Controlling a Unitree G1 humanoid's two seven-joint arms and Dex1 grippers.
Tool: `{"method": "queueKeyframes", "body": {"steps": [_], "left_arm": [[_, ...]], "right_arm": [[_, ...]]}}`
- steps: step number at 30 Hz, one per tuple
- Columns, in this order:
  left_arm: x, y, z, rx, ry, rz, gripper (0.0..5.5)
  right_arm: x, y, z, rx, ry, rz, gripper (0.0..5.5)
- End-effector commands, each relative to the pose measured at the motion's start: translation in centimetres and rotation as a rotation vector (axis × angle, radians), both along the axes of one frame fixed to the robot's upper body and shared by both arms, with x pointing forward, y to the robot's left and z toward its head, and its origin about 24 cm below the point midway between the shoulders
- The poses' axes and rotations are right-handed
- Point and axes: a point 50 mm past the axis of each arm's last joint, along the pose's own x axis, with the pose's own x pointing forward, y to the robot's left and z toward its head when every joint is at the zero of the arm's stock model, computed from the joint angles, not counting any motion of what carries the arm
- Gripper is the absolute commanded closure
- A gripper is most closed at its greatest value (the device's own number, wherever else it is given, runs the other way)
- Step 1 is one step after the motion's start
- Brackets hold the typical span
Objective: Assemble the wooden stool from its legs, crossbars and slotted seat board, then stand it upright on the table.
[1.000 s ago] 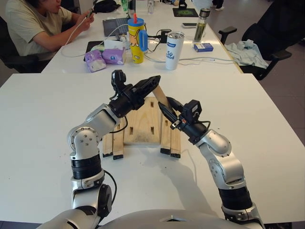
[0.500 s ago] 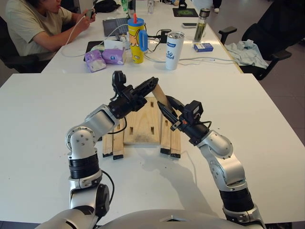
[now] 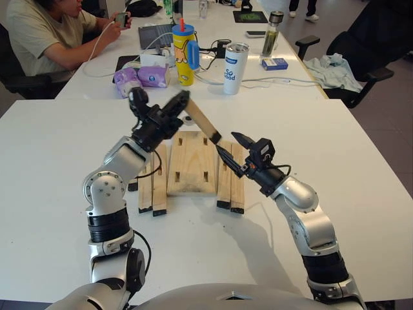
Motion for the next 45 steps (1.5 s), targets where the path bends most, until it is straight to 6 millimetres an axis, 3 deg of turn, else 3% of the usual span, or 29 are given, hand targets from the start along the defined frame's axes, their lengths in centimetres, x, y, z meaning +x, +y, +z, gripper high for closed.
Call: {"method": "queueKeyframes", "body": {"steps": [1,6,13,34,38,42,45], "left_arm": [[-1.1,3.8,-1.4,0.189,0.007,0.346,5.07],[-3.7,4.3,-4.7,0.291,0.095,0.484,5.07],[-4.9,4.1,-7.1,0.316,0.177,0.540,5.07],[-4.5,5.0,-9.5,0.281,0.340,0.601,5.07],[-4.6,4.3,-10.0,0.394,0.381,0.606,5.07],[-5.0,3.0,-11.2,0.646,0.390,0.559,5.07],[-5.2,3.1,-12.2,0.737,0.386,0.541,5.07]], "right_arm": [[1.3,-2.0,-0.9,0.060,0.095,-0.171,2.71],[1.7,-2.9,-1.0,0.076,0.111,-0.241,2.71],[1.8,-2.7,-1.6,0.074,0.145,-0.239,2.71],[1.7,-2.4,-1.9,0.066,0.182,-0.227,2.71],[1.6,-2.3,-1.9,0.050,0.180,-0.227,2.71],[1.5,-2.0,-2.1,0.034,0.178,-0.228,2.71],[1.3,-1.9,-2.2,0.025,0.178,-0.228,2.71]]}}
